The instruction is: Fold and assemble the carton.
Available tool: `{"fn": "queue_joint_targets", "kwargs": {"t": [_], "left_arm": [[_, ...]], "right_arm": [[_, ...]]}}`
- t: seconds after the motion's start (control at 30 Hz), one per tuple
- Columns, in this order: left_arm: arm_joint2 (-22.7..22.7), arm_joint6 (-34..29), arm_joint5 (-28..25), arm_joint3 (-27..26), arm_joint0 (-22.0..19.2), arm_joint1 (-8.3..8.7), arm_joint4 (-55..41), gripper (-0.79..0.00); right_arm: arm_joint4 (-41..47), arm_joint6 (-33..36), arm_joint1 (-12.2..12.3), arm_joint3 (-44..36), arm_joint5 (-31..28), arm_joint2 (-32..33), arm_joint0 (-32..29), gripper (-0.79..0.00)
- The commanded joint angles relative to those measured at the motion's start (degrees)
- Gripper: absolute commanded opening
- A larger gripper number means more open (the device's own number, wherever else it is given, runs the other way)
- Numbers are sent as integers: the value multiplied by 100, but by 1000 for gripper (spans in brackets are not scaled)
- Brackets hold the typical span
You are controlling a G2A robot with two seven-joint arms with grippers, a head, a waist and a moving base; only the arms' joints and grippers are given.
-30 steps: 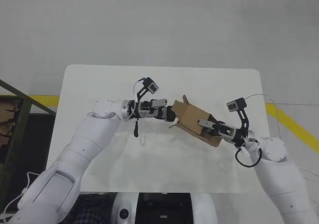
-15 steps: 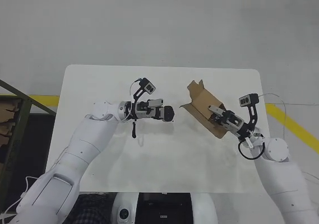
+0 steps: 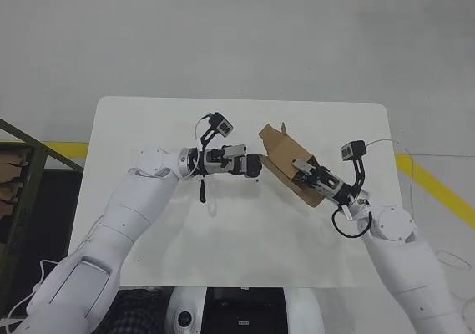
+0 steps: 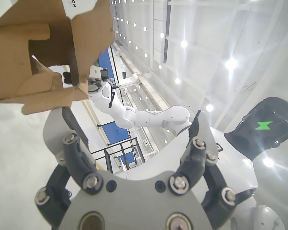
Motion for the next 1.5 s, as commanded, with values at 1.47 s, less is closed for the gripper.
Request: {"fn": "queue_joint_targets", "kwargs": {"t": [1.47], "left_arm": [[-304, 184, -183, 1, 70, 48, 107, 0]], "right_arm": [[590, 1485, 117, -123, -67, 77, -99, -785]]}}
